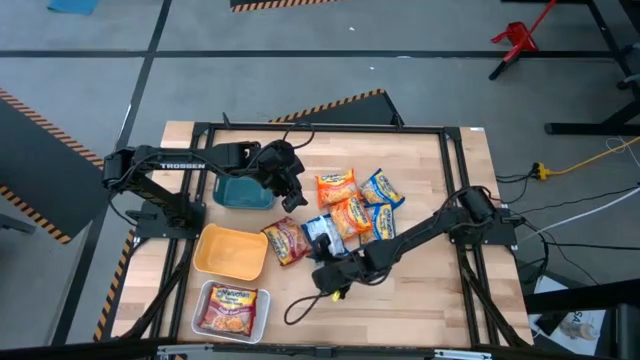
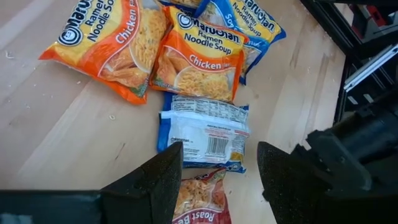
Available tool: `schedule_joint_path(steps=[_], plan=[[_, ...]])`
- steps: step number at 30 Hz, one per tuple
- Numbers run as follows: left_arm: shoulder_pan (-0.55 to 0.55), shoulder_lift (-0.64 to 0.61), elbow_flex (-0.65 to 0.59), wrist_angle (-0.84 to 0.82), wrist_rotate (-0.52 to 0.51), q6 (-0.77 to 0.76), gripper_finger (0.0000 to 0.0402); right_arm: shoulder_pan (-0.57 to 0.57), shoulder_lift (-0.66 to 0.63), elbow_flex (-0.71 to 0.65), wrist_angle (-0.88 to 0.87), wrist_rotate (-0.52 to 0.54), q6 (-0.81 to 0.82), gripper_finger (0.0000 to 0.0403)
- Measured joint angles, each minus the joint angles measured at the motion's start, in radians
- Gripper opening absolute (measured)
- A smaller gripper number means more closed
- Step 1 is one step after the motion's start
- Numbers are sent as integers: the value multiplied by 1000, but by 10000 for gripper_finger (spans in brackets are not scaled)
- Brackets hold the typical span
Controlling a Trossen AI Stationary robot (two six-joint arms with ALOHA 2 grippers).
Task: Sort Maruchan noodles
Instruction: Put the red noodle pack into the white bin
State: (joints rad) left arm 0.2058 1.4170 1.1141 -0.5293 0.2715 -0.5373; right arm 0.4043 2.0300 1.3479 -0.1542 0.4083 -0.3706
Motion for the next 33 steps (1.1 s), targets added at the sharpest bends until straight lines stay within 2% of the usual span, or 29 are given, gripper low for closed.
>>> schedule_joint_path(steps=[3, 5, 10, 24, 28, 33], plan=[[0, 0, 0, 0, -9, 0, 200, -36, 0, 0, 5, 31, 28, 336], [0, 0, 0, 0, -18, 0, 200, -60, 9, 1, 13, 36, 49, 367], [0, 0, 0, 0, -23, 5, 200, -85, 36, 2, 30, -20, 94, 385], [0, 0, 0, 7, -46, 18, 200, -103, 134, 2, 117, 7, 169, 341], [0, 0, 0, 6, -46, 18, 200, -103, 135, 2, 111, 16, 223, 299], [0, 0, 0, 7, -46, 18, 200, -105, 137, 2, 91, 33, 260, 218]])
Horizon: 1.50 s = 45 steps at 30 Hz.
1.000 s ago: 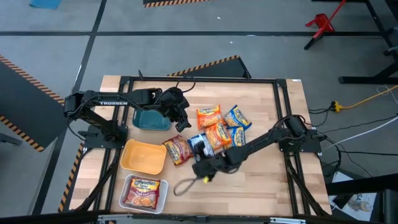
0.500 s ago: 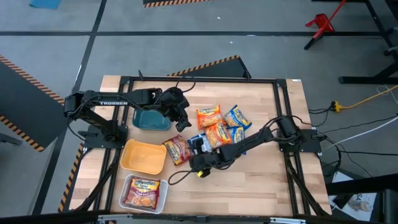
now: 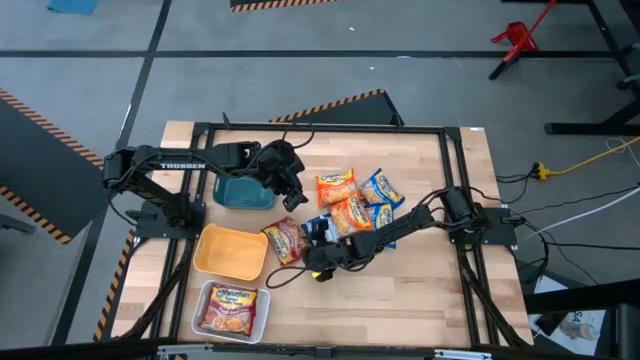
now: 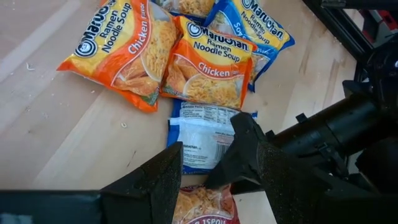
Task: Sort Maruchan noodles
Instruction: Put the red noodle pack into the white bin
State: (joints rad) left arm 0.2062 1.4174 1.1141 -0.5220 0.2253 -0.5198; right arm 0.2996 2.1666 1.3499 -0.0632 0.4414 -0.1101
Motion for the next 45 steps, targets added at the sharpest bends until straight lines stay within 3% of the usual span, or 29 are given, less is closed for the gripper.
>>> schedule_joint_path(steps=[8, 10, 16, 23, 32, 45], plan=[[0, 0, 0, 0, -1, 0, 200, 3, 0, 0, -5, 1, 32, 38], [0, 0, 0, 0, -1, -1, 200, 11, 0, 0, -4, 2, 33, 12], [0, 0, 0, 0, 0, -19, 200, 45, -20, -2, -27, -17, 65, 6], [0, 0, 0, 0, 10, -48, 200, 80, -115, -2, -77, 38, 111, 3], [-1, 0, 0, 1, 185, -54, 200, 87, -217, -2, -199, 134, 152, 1], [-7, 0, 0, 115, 246, -48, 202, 87, -385, -1, -356, 189, 157, 1]])
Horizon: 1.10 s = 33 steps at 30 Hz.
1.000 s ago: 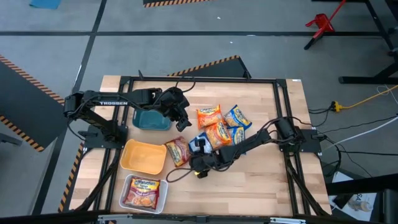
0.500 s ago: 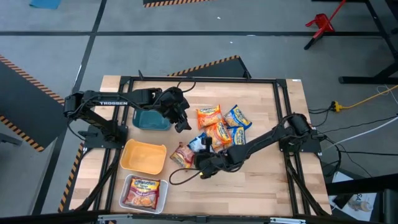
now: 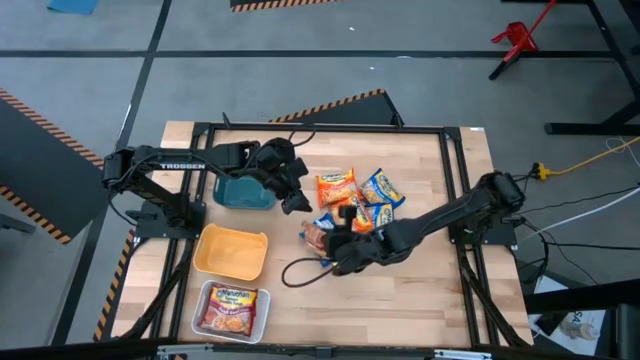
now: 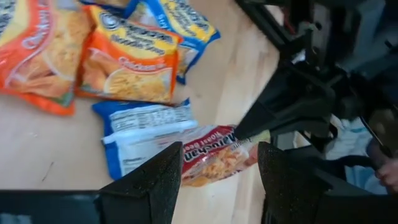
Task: Sort Maruchan noodles
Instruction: Put the red noodle pack into the white bin
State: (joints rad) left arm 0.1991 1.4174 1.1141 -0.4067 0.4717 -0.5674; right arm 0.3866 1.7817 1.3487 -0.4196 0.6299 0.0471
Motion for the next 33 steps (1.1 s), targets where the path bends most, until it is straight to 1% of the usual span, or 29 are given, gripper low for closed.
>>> schedule_joint_path(steps=[3, 10, 13, 17, 20, 23, 26, 30, 33], plan=[[-14, 0, 0, 11, 21, 14, 203, 0, -24, 0, -3, -4, 0, 0], [-73, 0, 0, 17, 20, 75, 203, 32, -50, 0, 16, 6, -2, 0], [-89, 3, 0, 58, 19, 87, 203, 47, -52, 1, 26, 6, -3, 0], [-125, 3, 0, 137, 27, 191, 203, 66, -52, 1, 30, 6, -26, 0], [-163, 3, 0, 139, 29, 280, 203, 68, -52, 1, 29, 1, -29, 0], [-199, 4, 0, 134, 15, 335, 202, 71, -57, 1, 27, -20, -44, 0], [-223, 4, 0, 133, -10, 355, 202, 72, -60, 1, 58, -25, -68, 0], [-233, 4, 0, 130, -46, 367, 201, 72, -60, 28, 82, -87, -82, 0], [-232, 4, 0, 130, -57, 367, 201, 72, -63, 53, 84, -97, -89, 0]])
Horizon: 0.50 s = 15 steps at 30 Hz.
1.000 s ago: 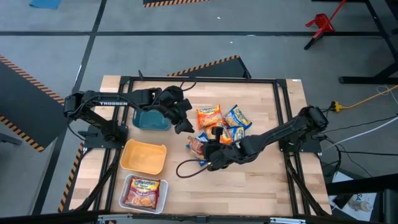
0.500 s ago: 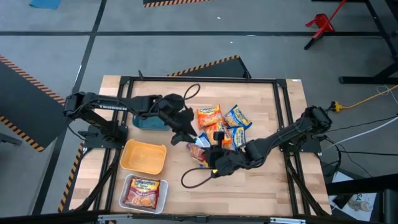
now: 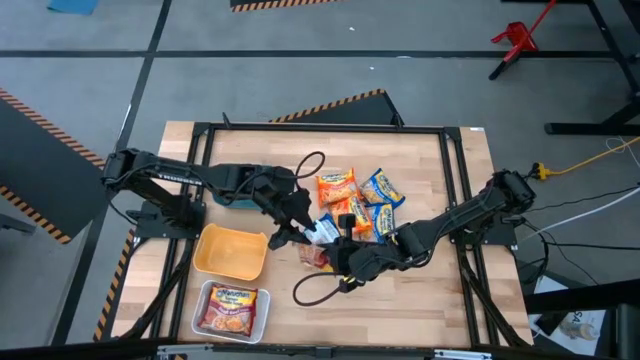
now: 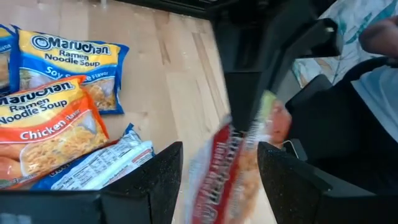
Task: Sort Maruchan noodles
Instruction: Put the red noodle pack into the white bin
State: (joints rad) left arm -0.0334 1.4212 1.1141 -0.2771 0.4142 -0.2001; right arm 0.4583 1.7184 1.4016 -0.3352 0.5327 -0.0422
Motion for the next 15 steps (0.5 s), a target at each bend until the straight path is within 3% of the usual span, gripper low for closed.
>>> schedule_joint_path(steps=[15], plan=[[-62, 0, 0, 14, 74, -33, 201, 0, 0, 52, -5, 9, -98, 0]])
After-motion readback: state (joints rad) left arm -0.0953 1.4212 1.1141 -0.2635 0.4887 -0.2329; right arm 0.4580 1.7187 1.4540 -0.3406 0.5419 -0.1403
